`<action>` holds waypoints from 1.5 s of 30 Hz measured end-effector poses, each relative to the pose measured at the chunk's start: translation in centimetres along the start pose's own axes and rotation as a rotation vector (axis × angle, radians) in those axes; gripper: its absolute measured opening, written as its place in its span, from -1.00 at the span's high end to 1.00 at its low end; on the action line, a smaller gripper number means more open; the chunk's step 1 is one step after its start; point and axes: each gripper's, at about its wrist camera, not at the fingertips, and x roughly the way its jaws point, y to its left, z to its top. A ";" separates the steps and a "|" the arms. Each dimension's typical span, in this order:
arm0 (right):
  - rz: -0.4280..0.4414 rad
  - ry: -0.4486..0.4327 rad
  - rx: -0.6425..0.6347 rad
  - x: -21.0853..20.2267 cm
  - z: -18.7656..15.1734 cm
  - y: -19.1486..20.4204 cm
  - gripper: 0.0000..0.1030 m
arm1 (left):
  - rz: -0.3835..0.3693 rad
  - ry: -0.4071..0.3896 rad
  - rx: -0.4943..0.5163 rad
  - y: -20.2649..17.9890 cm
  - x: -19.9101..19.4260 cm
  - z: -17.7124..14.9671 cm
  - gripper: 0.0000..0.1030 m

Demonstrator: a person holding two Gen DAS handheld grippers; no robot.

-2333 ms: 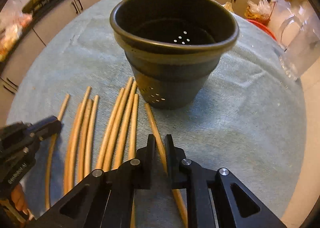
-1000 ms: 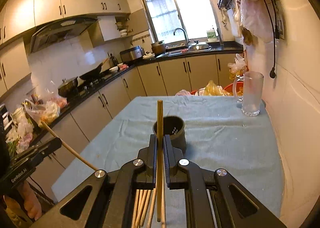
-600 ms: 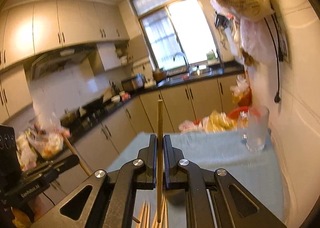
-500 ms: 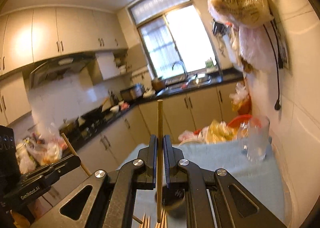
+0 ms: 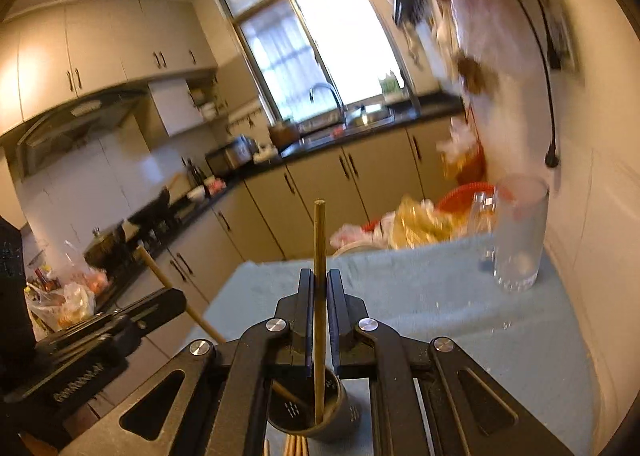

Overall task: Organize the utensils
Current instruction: 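Lower both chopsticks into the black holder and open both tools, then withdraw both open tools back toward the chopsticks on the towel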

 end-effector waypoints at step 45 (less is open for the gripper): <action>-0.115 0.632 -0.266 -2.9 -21.6 -0.1 -0.18 | 0.025 0.405 -0.121 4.3 -3.0 -23.3 0.41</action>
